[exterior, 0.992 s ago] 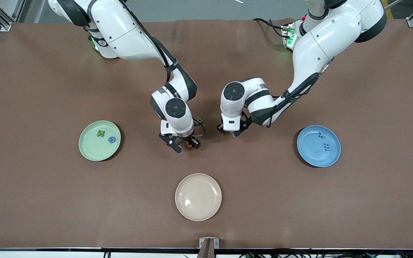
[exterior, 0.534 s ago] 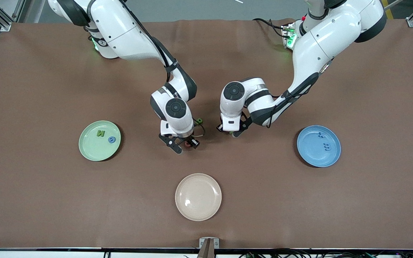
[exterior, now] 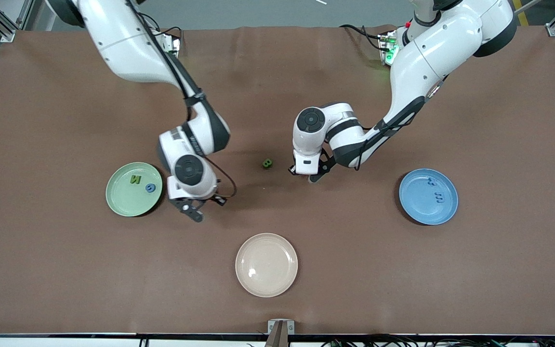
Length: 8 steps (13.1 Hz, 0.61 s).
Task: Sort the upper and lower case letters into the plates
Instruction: 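Lift the g with the left gripper while the right gripper grasps pink Q, then drop the g into the blue plate while the right gripper drops Q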
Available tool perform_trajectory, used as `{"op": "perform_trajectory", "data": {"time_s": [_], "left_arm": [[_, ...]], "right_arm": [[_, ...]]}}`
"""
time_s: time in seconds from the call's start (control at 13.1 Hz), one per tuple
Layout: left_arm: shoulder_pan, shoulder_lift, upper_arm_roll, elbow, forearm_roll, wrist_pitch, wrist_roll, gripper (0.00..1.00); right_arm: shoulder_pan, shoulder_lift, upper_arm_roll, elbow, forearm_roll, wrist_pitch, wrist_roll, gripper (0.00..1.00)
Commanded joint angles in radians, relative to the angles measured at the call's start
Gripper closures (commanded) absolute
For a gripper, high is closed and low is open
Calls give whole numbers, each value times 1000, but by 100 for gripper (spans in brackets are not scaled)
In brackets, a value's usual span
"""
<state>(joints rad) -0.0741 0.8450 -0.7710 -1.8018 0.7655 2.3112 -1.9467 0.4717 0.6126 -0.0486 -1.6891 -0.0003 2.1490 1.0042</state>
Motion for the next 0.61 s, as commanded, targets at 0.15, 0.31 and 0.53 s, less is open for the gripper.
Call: {"op": "perform_trajectory", "data": {"time_s": [0.15,0.31,0.53], "left_arm": [[-33,-35,-7,45,2,-142,69,100],[19,-64,-48,42,-11,-211,142,100],[248,-75,-228,-25,3,-299,259,100]], "right_arm": [[-217,-207,21,-247,-18,11,-356,100],[-283,-226,21,-274,-18,11,-476,100],[-393,-221,21,-280,-18,17,-663,100]]}}
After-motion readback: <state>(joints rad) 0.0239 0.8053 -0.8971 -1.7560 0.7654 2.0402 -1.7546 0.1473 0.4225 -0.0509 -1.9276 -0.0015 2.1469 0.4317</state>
